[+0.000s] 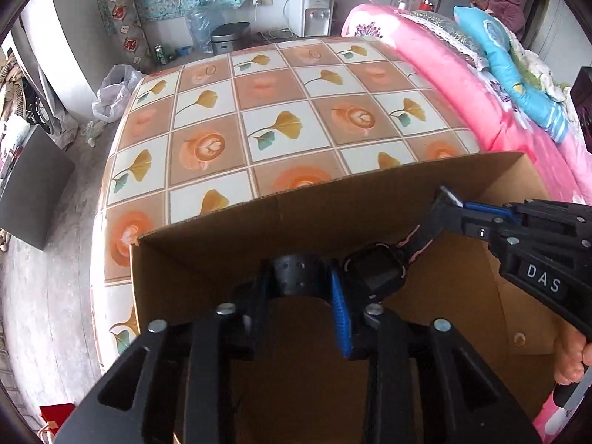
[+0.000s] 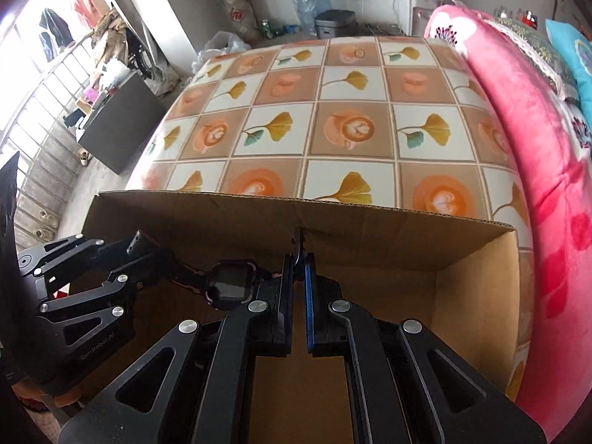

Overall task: Organize jewelry
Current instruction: 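Lift the smartwatch with the right tool, lower it into the box, release, then close the right tool on the multicolour bead bracelet, then carry the bead bracelet into the box with the right tool and release, then move the right tool to the pink bead bracelet and grasp it, then lift the pink bracelet with the right tool and set it down beside the bedspread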

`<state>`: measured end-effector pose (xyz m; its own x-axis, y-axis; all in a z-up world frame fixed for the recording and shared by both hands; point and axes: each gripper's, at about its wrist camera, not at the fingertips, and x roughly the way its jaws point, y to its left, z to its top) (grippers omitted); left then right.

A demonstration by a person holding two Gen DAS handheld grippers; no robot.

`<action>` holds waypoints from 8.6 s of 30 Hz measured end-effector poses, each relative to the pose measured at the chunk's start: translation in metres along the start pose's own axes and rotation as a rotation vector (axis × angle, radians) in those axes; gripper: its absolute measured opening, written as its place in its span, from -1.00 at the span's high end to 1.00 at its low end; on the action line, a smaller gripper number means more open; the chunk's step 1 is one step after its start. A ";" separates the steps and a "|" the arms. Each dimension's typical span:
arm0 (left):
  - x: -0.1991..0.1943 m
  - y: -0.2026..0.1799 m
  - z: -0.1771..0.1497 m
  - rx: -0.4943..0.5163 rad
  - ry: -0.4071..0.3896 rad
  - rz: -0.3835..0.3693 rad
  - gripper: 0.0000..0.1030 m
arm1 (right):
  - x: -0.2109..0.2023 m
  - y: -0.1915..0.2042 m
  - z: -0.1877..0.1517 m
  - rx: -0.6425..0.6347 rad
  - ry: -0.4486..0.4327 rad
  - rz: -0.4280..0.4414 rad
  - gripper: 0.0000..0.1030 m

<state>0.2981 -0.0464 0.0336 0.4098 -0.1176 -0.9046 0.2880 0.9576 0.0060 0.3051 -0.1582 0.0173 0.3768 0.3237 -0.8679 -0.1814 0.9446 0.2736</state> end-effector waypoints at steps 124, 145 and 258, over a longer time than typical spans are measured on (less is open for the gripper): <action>-0.146 -0.024 -0.115 0.149 -0.437 -0.111 0.83 | -0.085 0.084 -0.065 -0.135 -0.072 0.288 0.86; -0.054 -0.005 -0.088 0.199 -0.165 0.051 0.80 | 0.013 0.064 -0.045 0.037 0.254 0.336 0.79; -0.025 -0.033 -0.267 -0.078 -0.317 -0.081 0.30 | -0.135 -0.032 -0.217 -0.192 -0.180 -0.130 0.86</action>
<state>0.0474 -0.0051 -0.0578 0.6410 -0.2580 -0.7229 0.2683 0.9577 -0.1039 0.0631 -0.2444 0.0361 0.5597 0.2212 -0.7986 -0.2830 0.9568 0.0667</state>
